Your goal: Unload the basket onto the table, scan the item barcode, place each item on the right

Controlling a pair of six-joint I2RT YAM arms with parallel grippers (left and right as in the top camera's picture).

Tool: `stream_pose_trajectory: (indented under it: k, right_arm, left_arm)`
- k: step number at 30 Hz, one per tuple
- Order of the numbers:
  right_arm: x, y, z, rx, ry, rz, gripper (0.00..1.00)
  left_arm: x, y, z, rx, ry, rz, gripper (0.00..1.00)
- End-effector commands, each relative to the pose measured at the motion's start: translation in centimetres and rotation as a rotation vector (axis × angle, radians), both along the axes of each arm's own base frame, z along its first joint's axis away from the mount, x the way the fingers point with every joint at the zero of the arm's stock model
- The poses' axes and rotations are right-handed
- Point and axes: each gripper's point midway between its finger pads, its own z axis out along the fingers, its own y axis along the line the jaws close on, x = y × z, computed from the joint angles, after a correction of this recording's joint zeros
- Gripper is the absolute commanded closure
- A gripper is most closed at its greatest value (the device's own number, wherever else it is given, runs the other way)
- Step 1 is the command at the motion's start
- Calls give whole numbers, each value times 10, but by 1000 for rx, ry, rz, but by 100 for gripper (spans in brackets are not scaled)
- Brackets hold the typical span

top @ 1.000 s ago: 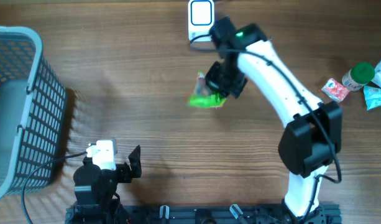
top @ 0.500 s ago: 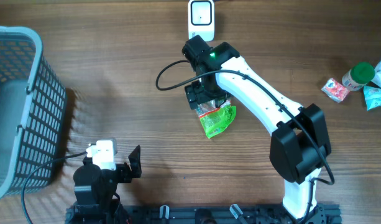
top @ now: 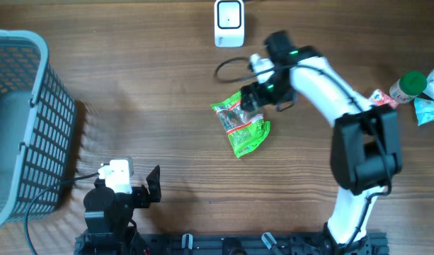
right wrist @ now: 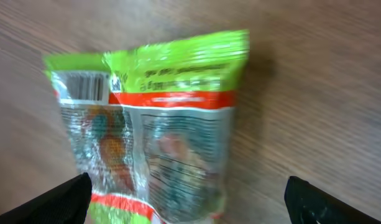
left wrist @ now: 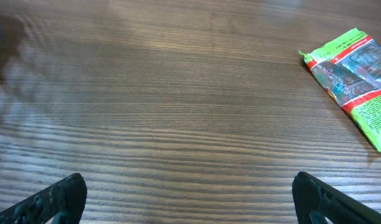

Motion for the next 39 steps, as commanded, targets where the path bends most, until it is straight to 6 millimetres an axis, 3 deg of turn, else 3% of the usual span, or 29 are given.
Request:
stream_pose_trajectory:
  k: [1, 11, 13, 14, 16, 18, 19, 21, 24, 27, 30, 32, 36, 39]
  right_arm:
    - [-11, 14, -13, 173, 98, 38, 0]
    - [-76, 35, -95, 181, 378, 117, 2]
    - [-84, 39, -106, 214, 419, 115, 26]
    - [-88, 42, -109, 244, 430, 130, 45]
    - [-93, 47, -110, 291, 449, 141, 58]
    - [-92, 47, -112, 291, 446, 141, 91]
    - [-90, 48, -112, 292, 441, 138, 96]
    - [-86, 51, -110, 297, 447, 105, 96]
    - [-75, 71, -76, 438, 456, 113, 95]
    - [-63, 96, -1, 686, 402, 196, 95]
    - [-56, 104, 80, 805, 245, 300, 95]
    - [-56, 104, 113, 821, 152, 342, 95]
    - [-64, 103, 167, 871, 25, 395, 95]
    - [-65, 105, 183, 918, -14, 416, 95]
  left_arm:
    - [0, 1, 0, 3, -4, 5, 0]
    - [0, 1, 0, 3, -4, 5, 0]
    - [0, 1, 0, 3, -4, 5, 0]
    - [0, 1, 0, 3, -4, 5, 0]
    - [0, 1, 0, 3, -4, 5, 0]
    - [0, 1, 0, 3, -4, 5, 0]
    - [0, 1, 0, 3, -4, 5, 0]
    - [0, 1, 0, 3, -4, 5, 0]
    - [0, 1, 0, 3, -4, 5, 0]
    - [0, 1, 0, 3, -4, 5, 0]
    - [0, 1, 0, 3, -4, 5, 0]
    - [0, 1, 0, 3, -4, 5, 0]
    - [0, 1, 0, 3, -4, 5, 0]
    - [0, 1, 0, 3, -4, 5, 0]
